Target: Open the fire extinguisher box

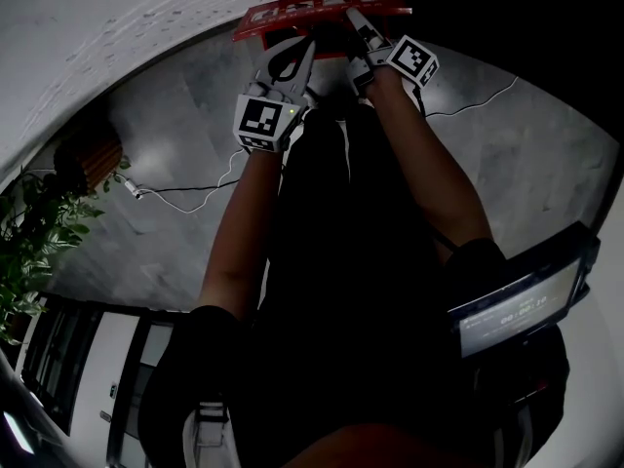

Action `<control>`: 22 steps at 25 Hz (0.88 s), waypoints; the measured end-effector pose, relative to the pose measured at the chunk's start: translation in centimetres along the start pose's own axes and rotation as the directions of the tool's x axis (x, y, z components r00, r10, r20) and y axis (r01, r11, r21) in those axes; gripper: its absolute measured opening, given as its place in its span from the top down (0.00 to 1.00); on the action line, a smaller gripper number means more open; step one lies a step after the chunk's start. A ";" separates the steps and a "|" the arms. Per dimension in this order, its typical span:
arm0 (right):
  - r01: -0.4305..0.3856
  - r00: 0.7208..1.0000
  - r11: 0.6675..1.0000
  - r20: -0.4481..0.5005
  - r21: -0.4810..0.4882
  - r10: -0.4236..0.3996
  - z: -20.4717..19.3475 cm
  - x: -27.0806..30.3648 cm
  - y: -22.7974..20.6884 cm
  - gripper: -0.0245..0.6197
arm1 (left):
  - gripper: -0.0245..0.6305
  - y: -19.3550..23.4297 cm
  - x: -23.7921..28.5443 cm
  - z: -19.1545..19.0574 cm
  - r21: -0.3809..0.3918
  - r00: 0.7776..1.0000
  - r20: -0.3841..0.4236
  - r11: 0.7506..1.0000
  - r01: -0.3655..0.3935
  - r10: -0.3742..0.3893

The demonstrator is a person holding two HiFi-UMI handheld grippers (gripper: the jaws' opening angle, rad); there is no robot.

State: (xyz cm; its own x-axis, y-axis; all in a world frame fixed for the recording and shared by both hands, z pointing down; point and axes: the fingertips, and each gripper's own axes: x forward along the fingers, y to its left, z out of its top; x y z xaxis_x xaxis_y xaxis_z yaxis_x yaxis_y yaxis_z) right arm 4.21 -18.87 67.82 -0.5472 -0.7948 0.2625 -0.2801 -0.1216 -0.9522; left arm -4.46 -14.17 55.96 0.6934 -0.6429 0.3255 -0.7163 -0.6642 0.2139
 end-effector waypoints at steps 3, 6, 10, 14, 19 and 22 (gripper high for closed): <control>-0.007 1.000 1.000 -0.003 -0.021 0.007 1.3 1.7 0.8 0.83 | 0.96 1.0 -0.1 0.2 -0.003 1.000 0.000 1.000 -0.015 0.015; -0.010 1.000 0.999 -0.005 -0.035 0.009 2.5 3.4 1.2 0.83 | 0.96 2.0 -0.1 0.7 -0.002 0.999 0.004 0.999 -0.034 0.034; -0.009 1.000 0.999 -0.002 -0.044 0.009 3.8 5.2 1.3 0.83 | 0.96 3.3 -0.1 1.3 -0.002 0.999 0.010 0.999 -0.049 0.049; -0.009 1.000 0.999 0.001 -0.052 0.009 4.5 6.1 1.6 0.83 | 0.96 4.0 -0.5 1.5 -0.003 0.998 0.009 0.998 -0.064 0.064; -0.003 1.000 0.998 0.007 -0.061 0.004 5.5 6.8 1.7 0.83 | 0.96 4.2 -0.4 2.0 -0.006 0.998 0.010 0.998 -0.068 0.068; 0.003 1.000 0.998 0.011 -0.064 -0.003 5.9 7.6 1.7 0.83 | 0.96 4.5 -0.2 2.2 -0.007 0.998 0.009 0.998 -0.068 0.068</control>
State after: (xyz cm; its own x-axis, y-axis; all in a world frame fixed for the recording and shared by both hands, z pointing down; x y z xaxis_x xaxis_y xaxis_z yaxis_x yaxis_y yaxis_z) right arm 4.29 -28.61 67.29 -0.5376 -0.8011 0.2631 -0.3319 -0.0858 -0.9394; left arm -7.61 -17.86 54.83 0.6438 -0.6898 0.3314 -0.7622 -0.6162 0.1980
